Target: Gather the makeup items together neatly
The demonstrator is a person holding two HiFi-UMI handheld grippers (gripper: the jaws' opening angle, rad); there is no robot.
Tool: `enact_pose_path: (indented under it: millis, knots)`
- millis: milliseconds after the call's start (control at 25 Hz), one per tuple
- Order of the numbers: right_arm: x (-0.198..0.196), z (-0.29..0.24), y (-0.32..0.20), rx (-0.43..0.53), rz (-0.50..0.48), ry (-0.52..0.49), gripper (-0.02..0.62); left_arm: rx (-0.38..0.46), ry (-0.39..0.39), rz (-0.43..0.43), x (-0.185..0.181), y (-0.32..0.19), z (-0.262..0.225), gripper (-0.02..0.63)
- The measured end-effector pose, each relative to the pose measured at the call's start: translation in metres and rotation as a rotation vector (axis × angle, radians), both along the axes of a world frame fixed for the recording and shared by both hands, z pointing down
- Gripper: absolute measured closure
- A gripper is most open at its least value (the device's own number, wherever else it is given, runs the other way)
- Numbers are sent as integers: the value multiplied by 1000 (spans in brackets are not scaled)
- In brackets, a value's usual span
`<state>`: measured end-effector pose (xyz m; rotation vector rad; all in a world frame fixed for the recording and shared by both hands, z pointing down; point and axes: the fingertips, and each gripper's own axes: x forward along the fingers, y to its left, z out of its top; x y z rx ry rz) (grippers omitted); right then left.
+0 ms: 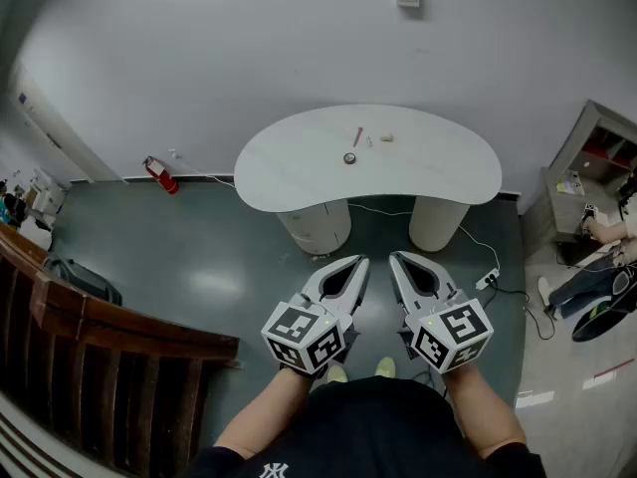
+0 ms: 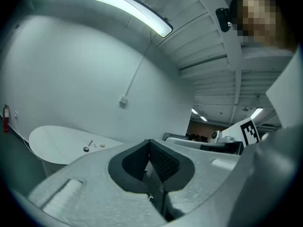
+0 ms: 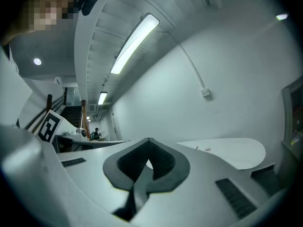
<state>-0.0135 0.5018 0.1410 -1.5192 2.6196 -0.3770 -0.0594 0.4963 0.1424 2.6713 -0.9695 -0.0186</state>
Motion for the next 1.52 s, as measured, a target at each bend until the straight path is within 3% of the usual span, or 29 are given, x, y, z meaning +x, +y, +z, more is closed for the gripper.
enact_pose_path:
  millis: [680, 1080, 1520]
  knots:
    - [35, 4, -1, 4, -59, -64, 581, -5, -39, -29, 35, -1, 11, 597]
    - [66, 10, -16, 16, -15, -115, 581, -2, -45, -90, 23, -34, 13, 597]
    - [74, 29, -73, -43, 30, -79, 581, -21, -50, -62, 38, -94, 37, 597]
